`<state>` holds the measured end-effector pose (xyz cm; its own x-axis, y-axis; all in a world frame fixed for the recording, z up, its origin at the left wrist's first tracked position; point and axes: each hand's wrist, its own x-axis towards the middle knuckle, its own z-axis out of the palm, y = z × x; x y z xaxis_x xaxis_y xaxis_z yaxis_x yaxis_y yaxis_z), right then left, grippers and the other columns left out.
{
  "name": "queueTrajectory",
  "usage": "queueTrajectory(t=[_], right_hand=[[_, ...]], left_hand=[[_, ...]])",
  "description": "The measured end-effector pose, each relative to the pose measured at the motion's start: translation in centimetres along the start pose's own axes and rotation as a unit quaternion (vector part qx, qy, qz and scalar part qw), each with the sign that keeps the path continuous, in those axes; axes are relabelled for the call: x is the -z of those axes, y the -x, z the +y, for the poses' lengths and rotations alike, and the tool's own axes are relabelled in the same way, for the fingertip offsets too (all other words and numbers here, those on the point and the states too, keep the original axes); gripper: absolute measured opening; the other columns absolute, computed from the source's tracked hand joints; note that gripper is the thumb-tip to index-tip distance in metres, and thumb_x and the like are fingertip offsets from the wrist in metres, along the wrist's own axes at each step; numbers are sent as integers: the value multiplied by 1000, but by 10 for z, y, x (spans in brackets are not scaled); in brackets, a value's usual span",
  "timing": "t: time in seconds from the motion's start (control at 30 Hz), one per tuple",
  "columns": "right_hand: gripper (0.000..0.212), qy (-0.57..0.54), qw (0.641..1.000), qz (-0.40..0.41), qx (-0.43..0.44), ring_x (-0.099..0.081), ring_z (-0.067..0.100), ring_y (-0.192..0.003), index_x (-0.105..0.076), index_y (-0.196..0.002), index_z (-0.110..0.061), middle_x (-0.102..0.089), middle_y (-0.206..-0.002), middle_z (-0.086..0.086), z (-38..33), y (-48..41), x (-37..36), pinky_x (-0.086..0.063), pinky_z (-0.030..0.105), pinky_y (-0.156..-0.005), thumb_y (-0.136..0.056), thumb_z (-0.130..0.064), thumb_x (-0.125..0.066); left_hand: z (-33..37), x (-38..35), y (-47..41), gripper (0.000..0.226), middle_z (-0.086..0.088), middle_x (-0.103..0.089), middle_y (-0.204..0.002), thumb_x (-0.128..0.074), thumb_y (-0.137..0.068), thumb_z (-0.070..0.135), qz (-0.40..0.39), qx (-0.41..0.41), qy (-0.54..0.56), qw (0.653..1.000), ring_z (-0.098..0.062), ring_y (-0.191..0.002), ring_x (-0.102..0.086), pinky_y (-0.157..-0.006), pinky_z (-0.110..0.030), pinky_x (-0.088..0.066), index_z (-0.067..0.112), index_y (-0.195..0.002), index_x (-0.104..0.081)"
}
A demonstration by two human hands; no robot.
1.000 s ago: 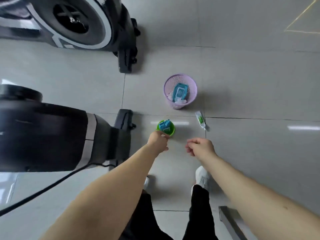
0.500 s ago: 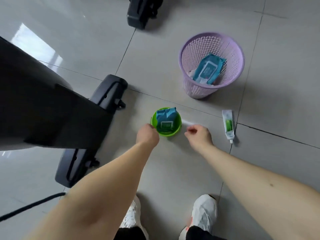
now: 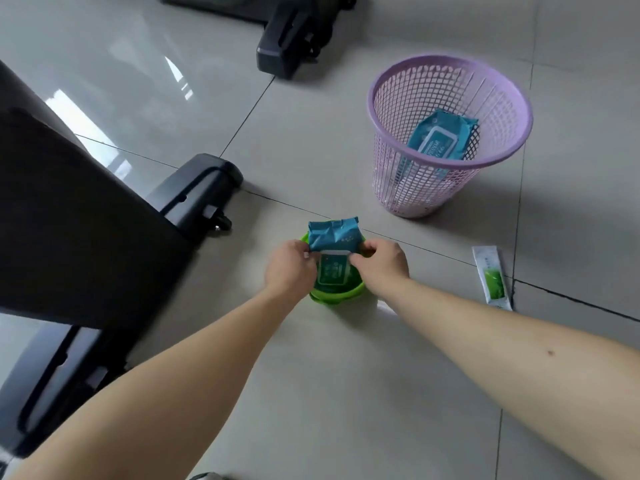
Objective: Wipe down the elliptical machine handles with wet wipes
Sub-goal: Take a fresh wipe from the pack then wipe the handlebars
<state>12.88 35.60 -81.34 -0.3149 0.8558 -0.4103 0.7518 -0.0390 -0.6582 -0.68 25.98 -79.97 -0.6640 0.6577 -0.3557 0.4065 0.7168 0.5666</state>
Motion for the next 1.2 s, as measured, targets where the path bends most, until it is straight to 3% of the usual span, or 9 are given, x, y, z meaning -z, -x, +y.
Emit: queueTrajectory(t=[0.1,0.2,0.37,0.5,0.6,0.7,0.83,0.97,1.2], right_hand=[[25,-55,998,-9,40,-64,13,-99,-76,-113,-21,-69,-104,-7,-10,7,15,-47,23,-87,-89,-25,-78],[21,-77,995,-7,61,-65,16,-103,-72,-106,-28,-70,-110,-8,-17,13,28,-56,34,-93,-87,-24,-78],[33,-119,990,0,74,-63,16,-109,-63,-108,-24,-67,-113,-5,-23,19,42,-55,40,-96,-83,-31,-84],[37,-153,985,-18,84,-66,21,-108,-56,-105,-20,-67,-114,1,-26,26,65,-57,43,-96,-83,-31,-84],[40,-184,980,-24,71,-69,24,-107,-57,-103,-22,-70,-111,2,-6,38,92,-59,49,-96,-76,-35,-84],[37,-181,983,-11,29,-71,27,-106,-59,-103,-21,-72,-110,6,39,57,109,-58,53,-97,-79,-33,-84],[25,-165,983,-1,-75,-71,34,-104,-58,-102,-16,-71,-107,13,117,85,101,-58,55,-95,-90,-19,-80],[28,-133,979,21,-150,-71,36,-100,-58,-93,-21,-70,-98,9,171,96,67,-60,53,-91,-84,-24,-85],[18,-96,980,72,-157,-58,13,-82,-66,-100,-14,-66,-93,-4,183,107,39,-44,21,-65,-92,-25,-77]], left_hand=[[12,9,3,20,-6,-72,-79,-58,-96,24,22,-25,52,998,-29,-74,-68,-65,-34,-56,17,-95,-76],[29,25,13,18,-2,-68,-74,-56,-95,22,45,-44,82,995,-19,-65,-63,-56,-26,-44,22,-85,-71],[45,47,22,17,2,-63,-78,-53,-94,23,84,-54,132,986,-21,-78,-62,-66,-33,-51,14,-85,-64],[61,61,25,17,-2,-65,-68,-55,-92,20,37,-41,189,980,-27,-67,-69,-60,-39,-59,12,-79,-64],[76,58,37,17,-7,-61,-53,-56,-92,15,-30,-21,191,981,-14,-37,-53,-42,-23,-42,8,-79,-65],[81,24,58,22,-3,-56,-45,-58,-93,14,-108,-8,174,979,-10,-27,-42,-34,-16,-32,8,-73,-63],[65,-49,92,23,-9,-64,-57,-56,-95,16,-174,10,124,977,-21,-45,-56,-38,-20,-42,5,-77,-66],[38,-107,103,25,-20,-75,-77,-59,-95,20,-188,47,100,976,-35,-71,-74,-65,-45,-64,0,-87,-70],[8,-140,120,43,4,-71,-100,-77,-84,47,-172,-16,2,985,-22,-89,-71,-79,-41,-61,23,-115,-59]])
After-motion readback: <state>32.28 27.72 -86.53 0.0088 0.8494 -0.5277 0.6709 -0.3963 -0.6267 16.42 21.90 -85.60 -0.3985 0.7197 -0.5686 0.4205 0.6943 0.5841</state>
